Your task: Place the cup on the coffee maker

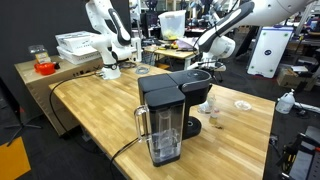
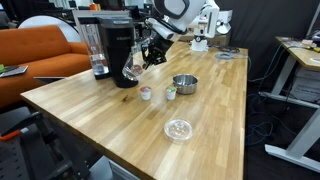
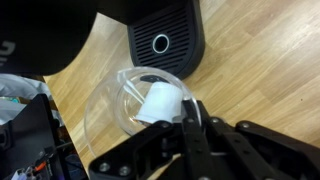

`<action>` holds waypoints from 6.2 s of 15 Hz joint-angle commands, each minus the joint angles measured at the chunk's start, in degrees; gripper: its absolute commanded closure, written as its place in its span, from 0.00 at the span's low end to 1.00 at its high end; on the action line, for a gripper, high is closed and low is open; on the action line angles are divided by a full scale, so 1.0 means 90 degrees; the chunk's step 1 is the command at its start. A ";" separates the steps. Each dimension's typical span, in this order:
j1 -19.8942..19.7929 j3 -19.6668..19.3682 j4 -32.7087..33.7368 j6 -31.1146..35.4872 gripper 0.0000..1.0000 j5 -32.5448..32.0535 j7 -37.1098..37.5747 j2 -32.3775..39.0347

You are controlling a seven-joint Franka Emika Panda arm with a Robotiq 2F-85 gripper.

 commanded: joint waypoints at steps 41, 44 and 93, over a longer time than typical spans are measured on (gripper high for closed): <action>0.0386 0.0323 0.0957 0.0089 0.99 -0.0481 0.2601 0.0757; 0.0391 0.0323 0.0980 0.0084 0.99 -0.0533 0.2654 0.0737; 0.0256 0.1023 -0.0397 0.0713 0.00 0.0832 -0.1784 -0.0054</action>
